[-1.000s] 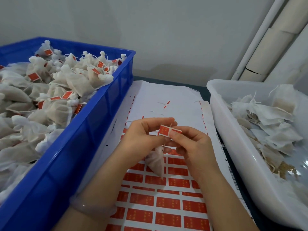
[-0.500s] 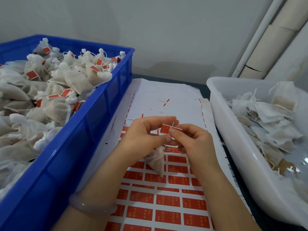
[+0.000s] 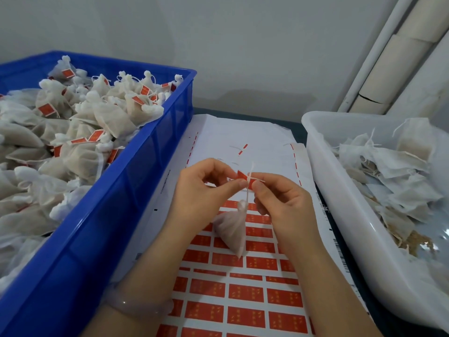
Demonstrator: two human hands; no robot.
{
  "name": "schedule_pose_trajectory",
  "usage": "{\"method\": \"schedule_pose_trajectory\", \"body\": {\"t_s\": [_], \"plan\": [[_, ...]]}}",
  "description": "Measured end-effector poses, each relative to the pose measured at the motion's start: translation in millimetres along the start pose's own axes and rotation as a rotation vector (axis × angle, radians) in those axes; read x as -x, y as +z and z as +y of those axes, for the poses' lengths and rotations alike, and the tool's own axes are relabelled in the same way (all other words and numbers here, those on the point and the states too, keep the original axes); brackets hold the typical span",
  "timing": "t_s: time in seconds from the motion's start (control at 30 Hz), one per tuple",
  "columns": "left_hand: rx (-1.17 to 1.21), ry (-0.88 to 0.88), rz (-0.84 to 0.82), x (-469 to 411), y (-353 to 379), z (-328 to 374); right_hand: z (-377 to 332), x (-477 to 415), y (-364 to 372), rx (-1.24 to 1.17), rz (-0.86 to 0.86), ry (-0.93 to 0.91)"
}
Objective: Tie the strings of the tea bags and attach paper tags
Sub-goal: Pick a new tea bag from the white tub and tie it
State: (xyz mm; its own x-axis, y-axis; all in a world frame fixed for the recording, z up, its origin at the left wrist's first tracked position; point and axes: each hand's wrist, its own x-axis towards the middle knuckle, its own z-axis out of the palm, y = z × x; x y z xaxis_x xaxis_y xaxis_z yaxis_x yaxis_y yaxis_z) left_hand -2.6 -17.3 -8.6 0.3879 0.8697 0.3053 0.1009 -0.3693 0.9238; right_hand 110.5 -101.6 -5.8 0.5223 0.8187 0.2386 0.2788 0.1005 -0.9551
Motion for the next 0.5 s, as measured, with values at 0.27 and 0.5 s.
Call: {"method": "schedule_pose_trajectory", "body": {"t_s": [0.27,0.5], "plan": [[0.181,-0.054,-0.169,2.1,-1.6,8.5,-1.1,-1.2,-2.8,-0.097,0.067,0.006],[0.183,-0.020,-0.187,2.3,-1.2,8.2,0.6,-2.2,-2.0,-0.055,0.082,0.012]]}}
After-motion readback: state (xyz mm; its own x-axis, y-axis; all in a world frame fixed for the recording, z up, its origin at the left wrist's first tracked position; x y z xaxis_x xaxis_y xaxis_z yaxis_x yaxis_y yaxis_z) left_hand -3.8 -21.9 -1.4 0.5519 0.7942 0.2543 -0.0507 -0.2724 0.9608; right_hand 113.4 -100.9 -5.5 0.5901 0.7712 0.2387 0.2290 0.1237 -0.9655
